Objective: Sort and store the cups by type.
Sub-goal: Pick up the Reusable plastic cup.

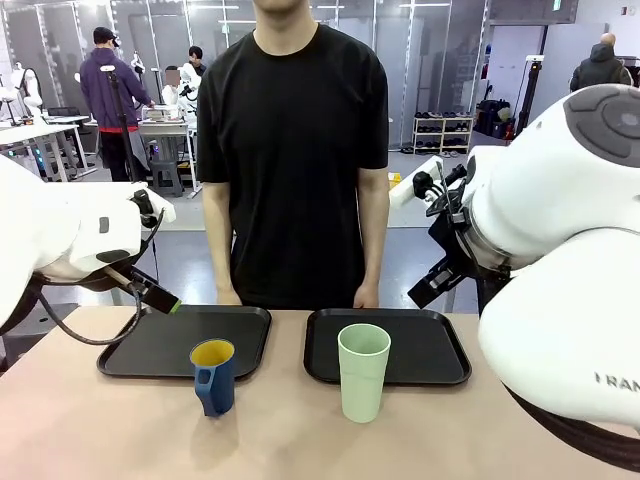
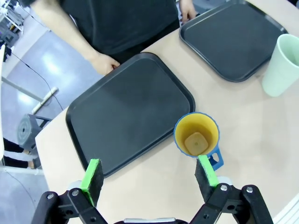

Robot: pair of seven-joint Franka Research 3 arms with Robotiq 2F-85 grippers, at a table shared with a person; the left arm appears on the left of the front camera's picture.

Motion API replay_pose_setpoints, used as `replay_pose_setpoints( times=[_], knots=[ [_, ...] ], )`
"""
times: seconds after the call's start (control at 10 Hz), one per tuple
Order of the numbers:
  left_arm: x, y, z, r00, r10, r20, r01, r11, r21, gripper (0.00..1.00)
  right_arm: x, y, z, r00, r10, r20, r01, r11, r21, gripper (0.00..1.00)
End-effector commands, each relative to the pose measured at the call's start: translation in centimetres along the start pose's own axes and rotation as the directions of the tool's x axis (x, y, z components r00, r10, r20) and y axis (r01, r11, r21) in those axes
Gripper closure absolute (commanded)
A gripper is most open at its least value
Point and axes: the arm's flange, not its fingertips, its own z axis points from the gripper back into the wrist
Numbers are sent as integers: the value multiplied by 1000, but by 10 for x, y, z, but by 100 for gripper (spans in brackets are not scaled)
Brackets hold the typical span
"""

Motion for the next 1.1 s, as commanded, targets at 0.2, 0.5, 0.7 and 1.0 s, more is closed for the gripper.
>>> replay_pose_setpoints(
  times=[0.2, 0.5, 0.7, 1.0],
  knots=[
    [-27, -18, 8, 1000, -7, -3, 7, 998, 60, 0, -31, 6, -7, 1000, 1, -20, -2, 1000, -25, 0],
    [-39, 8, -5, 999, 55, 1, -55, 996, 66, 0, -41, -30, -28, 995, -79, -60, 79, 997, -10, 0],
    [-60, 49, -26, 988, 153, -10, -152, 987, 50, 0, -58, -69, -54, 977, -192, -89, 195, 980, 31, 0],
    [-102, 109, -71, 948, 316, -46, -315, 948, 34, 0, -89, -118, -114, 929, -317, -190, 326, 945, 18, 0]
  ],
)
